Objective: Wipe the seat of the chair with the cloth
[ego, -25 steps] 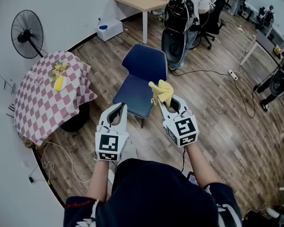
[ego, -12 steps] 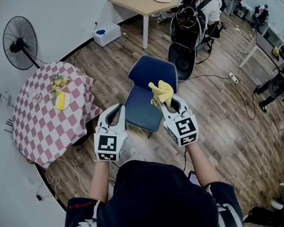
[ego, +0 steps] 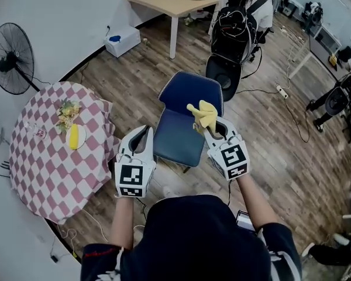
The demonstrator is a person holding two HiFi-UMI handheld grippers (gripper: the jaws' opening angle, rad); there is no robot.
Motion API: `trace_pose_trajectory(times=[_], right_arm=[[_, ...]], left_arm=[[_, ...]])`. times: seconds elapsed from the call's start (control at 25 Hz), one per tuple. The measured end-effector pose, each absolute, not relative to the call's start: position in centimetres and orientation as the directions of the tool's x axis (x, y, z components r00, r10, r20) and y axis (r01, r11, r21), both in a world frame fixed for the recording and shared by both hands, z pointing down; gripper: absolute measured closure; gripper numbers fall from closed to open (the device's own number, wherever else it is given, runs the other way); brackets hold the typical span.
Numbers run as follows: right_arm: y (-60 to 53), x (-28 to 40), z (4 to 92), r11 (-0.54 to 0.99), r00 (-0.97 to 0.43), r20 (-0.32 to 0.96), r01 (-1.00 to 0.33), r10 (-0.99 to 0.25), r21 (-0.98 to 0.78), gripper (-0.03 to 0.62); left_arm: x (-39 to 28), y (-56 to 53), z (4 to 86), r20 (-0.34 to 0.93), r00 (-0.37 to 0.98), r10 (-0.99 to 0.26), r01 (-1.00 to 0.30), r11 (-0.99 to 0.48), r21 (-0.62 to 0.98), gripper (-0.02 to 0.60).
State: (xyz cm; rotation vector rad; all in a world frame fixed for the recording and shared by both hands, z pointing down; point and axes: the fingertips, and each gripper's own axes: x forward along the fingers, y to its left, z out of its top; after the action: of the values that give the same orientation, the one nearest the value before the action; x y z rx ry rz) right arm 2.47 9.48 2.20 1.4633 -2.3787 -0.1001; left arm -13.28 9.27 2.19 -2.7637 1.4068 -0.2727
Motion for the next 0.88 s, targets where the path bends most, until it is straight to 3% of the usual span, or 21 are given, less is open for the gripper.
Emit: trace_pose_trajectory(times=[0.28,0.52,0.88], right_arm=[[6.7,2.3,2.9,0.474,-0.404,0.281,-0.843,-0.87,0.254,0.545],[3.5,2.9,5.0,0.505,-0.43,0.312,-0.834,-0.848,0.223,0.545],[-0.4,5.7,11.3,0.545,-0.458,0.413,-0.83,-0.787,0.118,0.545]], left_arm=[[-13.2,6.5,3.9,0.152,0.593,-0.791,-0.792,-0.607,-0.07,0.563],[-11.3,4.3,5.9,0.2,0.586,-0.785,-0.772,-0.616,-0.159,0.563],[-7.3,0.5,12.2,0.323,0.586,-0.743,-0.776,-0.629,-0.04,0.563]])
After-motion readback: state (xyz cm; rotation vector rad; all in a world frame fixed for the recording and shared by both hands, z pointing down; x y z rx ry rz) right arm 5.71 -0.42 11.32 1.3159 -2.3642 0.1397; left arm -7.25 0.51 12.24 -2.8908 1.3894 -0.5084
